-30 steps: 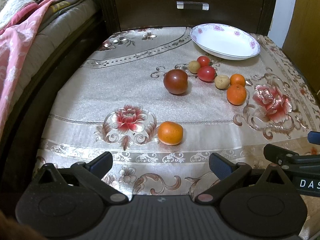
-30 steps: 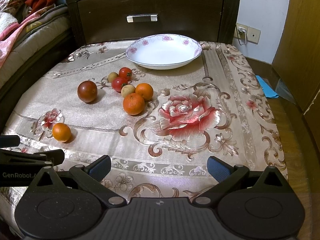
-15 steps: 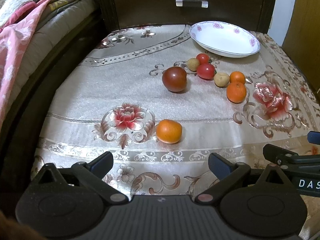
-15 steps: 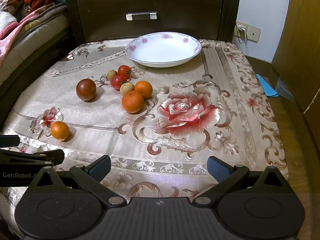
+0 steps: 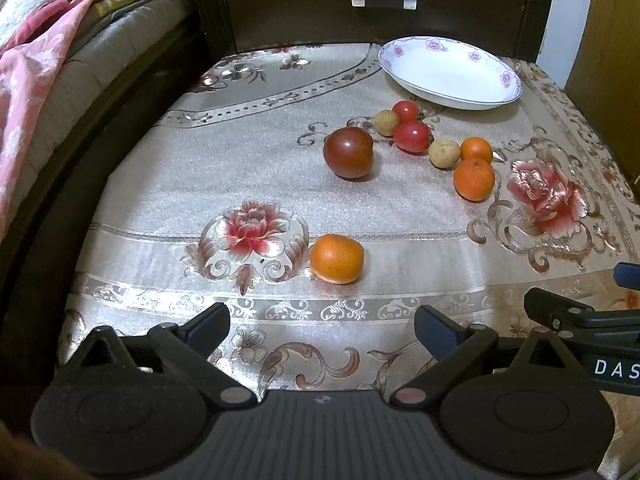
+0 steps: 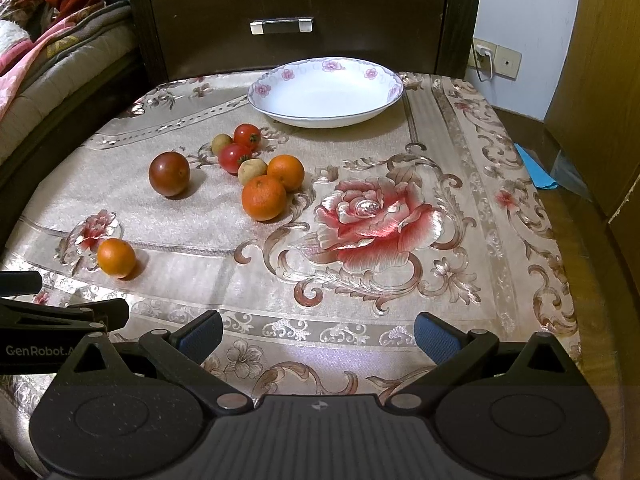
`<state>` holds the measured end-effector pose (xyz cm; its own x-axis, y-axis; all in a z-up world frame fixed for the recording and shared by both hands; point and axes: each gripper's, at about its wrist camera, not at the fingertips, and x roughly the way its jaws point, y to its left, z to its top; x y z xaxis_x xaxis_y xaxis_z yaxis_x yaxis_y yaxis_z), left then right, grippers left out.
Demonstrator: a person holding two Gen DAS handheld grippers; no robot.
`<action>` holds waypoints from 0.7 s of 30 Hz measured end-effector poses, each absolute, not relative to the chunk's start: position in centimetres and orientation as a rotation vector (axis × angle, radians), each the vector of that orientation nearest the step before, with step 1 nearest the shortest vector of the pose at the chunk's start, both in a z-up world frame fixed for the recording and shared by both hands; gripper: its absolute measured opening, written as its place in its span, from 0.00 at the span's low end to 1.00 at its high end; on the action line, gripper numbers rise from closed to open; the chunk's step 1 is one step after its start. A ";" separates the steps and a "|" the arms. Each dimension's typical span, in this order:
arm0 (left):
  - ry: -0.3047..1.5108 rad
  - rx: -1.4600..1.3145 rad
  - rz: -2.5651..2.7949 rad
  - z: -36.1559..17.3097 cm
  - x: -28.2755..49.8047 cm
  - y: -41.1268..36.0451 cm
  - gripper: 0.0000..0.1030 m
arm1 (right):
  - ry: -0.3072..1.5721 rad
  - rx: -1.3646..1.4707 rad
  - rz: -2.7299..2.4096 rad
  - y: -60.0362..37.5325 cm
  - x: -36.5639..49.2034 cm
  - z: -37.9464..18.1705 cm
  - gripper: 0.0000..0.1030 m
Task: Organize fruits
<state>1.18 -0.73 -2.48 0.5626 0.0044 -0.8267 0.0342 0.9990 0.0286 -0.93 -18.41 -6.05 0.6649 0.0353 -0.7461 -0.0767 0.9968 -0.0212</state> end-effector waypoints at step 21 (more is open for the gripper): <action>0.913 0.023 -0.029 -2.6 2.2 0.0 1.00 | 0.851 -0.081 0.106 -18.0 0.7 -5.8 0.93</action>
